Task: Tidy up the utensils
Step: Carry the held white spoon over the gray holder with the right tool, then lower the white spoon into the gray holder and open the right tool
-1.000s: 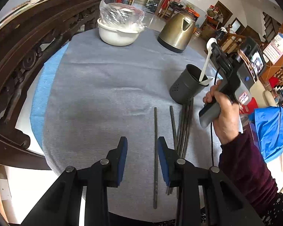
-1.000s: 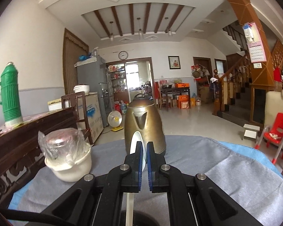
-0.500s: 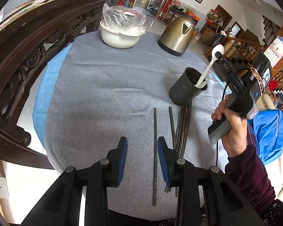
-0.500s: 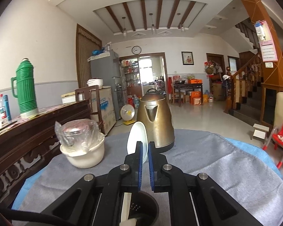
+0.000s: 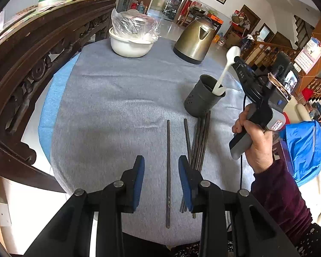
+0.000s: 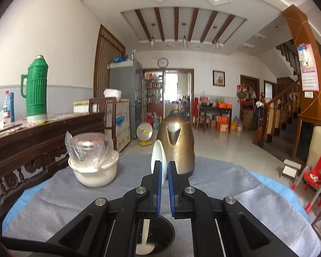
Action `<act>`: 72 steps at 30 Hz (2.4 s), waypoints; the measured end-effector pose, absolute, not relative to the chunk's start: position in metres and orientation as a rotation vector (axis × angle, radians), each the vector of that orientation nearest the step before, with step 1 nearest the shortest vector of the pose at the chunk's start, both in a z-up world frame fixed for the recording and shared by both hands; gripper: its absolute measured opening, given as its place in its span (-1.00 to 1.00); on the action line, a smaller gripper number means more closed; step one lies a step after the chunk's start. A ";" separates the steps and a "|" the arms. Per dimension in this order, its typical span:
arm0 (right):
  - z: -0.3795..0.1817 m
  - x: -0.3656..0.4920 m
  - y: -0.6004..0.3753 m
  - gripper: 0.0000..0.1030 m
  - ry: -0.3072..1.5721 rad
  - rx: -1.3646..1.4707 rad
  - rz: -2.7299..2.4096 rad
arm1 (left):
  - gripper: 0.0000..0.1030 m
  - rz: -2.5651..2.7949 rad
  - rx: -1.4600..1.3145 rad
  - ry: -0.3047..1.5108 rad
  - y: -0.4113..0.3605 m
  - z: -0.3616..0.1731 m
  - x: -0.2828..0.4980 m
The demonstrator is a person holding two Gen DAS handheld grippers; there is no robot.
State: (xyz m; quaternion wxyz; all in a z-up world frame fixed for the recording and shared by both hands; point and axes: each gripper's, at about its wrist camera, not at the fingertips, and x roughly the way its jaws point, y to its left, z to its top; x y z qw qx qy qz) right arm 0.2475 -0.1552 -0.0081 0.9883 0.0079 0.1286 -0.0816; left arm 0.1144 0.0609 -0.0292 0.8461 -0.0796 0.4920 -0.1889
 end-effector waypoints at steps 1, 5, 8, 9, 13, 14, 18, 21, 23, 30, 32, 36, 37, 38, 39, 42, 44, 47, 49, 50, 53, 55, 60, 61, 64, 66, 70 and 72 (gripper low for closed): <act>-0.009 0.249 -0.156 -0.84 0.268 0.025 -0.159 | -0.35 -0.396 -0.169 1.039 0.062 -0.029 0.115; -0.015 0.245 -0.159 -0.84 0.301 0.061 -0.130 | -0.35 -0.380 -0.178 1.048 0.064 -0.032 0.119; -0.018 0.237 -0.160 -0.84 0.313 0.062 -0.121 | -0.35 -0.383 -0.177 1.053 0.062 -0.033 0.120; -0.019 0.233 -0.161 -0.84 0.315 0.069 -0.118 | -0.35 -0.384 -0.175 1.054 0.061 -0.033 0.120; -0.017 0.224 -0.174 -0.84 0.326 0.126 -0.109 | -0.35 -0.395 -0.164 1.062 0.056 -0.035 0.119; -0.015 0.224 -0.181 -0.84 0.334 0.156 -0.108 | -0.35 -0.397 -0.160 1.063 0.055 -0.035 0.119; -0.012 0.226 -0.208 -0.84 0.402 0.281 -0.085 | -0.35 -0.389 -0.165 1.073 0.055 -0.040 0.123; -0.016 0.224 -0.229 -0.47 0.467 0.368 -0.065 | -0.35 -0.373 -0.166 1.097 0.055 -0.047 0.127; -0.022 0.227 -0.241 0.48 0.517 0.414 -0.039 | -0.35 -0.369 -0.159 1.109 0.054 -0.051 0.128; -0.084 0.288 -0.303 -0.16 0.820 0.713 0.043 | -0.35 -0.361 -0.121 1.133 0.043 -0.057 0.128; -0.111 0.306 -0.319 -0.19 0.896 0.834 0.045 | -0.35 -0.357 -0.112 1.137 0.042 -0.057 0.129; -0.148 0.327 -0.334 -0.23 0.929 0.975 0.019 | -0.34 -0.344 -0.105 1.148 0.041 -0.058 0.134; -0.153 0.330 -0.336 -0.23 0.926 0.993 0.014 | -0.35 -0.342 -0.104 1.150 0.040 -0.058 0.136; -0.158 0.333 -0.338 -0.23 0.921 1.006 -0.005 | -0.35 -0.340 -0.103 1.152 0.039 -0.058 0.137; -0.163 0.336 -0.340 -0.23 0.915 1.024 -0.013 | -0.35 -0.339 -0.100 1.155 0.038 -0.059 0.139; -0.175 0.345 -0.342 -0.28 0.906 1.081 0.007 | -0.35 -0.342 -0.091 1.162 0.035 -0.062 0.142; -0.174 0.348 -0.340 -0.32 0.911 1.063 0.014 | -0.35 -0.344 -0.092 1.167 0.033 -0.063 0.143; -0.173 0.347 -0.334 -0.50 0.930 1.026 0.010 | -0.34 -0.348 -0.092 1.164 0.031 -0.062 0.143; -0.171 0.346 -0.333 -0.52 0.930 1.011 0.011 | -0.35 -0.352 -0.091 1.163 0.030 -0.062 0.142; -0.171 0.345 -0.332 -0.66 0.930 0.996 0.003 | -0.35 -0.352 -0.090 1.164 0.029 -0.061 0.142; -0.173 0.346 -0.331 -0.93 0.938 0.936 -0.014 | -0.34 -0.355 -0.083 1.167 0.028 -0.061 0.139; -0.169 0.343 -0.330 -0.94 0.923 0.913 -0.028 | -0.34 -0.352 -0.086 1.165 0.028 -0.059 0.137; -0.147 0.324 -0.338 -0.95 0.844 0.885 -0.063 | -0.34 -0.352 -0.096 1.149 0.029 -0.054 0.133; -0.136 0.317 -0.341 -0.95 0.814 0.865 -0.074 | -0.34 -0.353 -0.097 1.150 0.029 -0.054 0.133; -0.107 0.302 -0.346 -0.95 0.737 0.814 -0.101 | -0.35 -0.357 -0.096 1.153 0.026 -0.056 0.131; -0.081 0.289 -0.348 -0.95 0.673 0.772 -0.116 | -0.34 -0.366 -0.095 1.156 0.024 -0.058 0.129; -0.027 0.262 -0.341 -0.95 0.542 0.661 -0.103 | -0.34 -0.381 -0.090 1.153 0.019 -0.058 0.123; 0.002 0.251 -0.327 -0.95 0.481 0.577 -0.090 | -0.34 -0.388 -0.092 1.149 0.019 -0.056 0.121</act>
